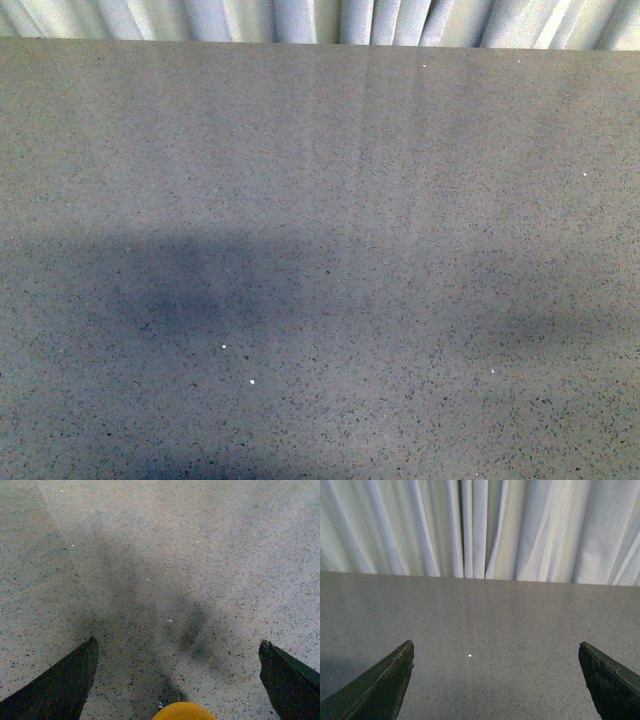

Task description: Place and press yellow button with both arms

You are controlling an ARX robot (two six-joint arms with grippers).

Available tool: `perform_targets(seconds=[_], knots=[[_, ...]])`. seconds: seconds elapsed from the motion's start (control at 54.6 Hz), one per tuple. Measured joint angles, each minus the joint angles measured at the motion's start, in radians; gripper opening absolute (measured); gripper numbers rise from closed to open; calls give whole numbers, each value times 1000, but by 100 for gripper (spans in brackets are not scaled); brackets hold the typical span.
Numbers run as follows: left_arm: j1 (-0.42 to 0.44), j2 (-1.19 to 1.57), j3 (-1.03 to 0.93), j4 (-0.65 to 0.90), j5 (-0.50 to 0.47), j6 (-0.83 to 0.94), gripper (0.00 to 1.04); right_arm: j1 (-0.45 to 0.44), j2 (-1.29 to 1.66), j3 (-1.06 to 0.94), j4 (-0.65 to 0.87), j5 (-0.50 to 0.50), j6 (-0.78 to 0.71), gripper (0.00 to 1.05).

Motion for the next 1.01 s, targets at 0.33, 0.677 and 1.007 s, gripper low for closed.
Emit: perform_targets(seconds=[0.33, 0.677, 1.007], knots=[[31, 31, -49, 44, 29, 23, 96, 0, 0, 0, 0, 0, 0, 96], [40, 129, -62, 119, 35, 56, 96, 0, 0, 0, 0, 0, 0, 96], [26, 141, -64, 158, 33, 56, 96, 0, 0, 0, 0, 0, 0, 96]])
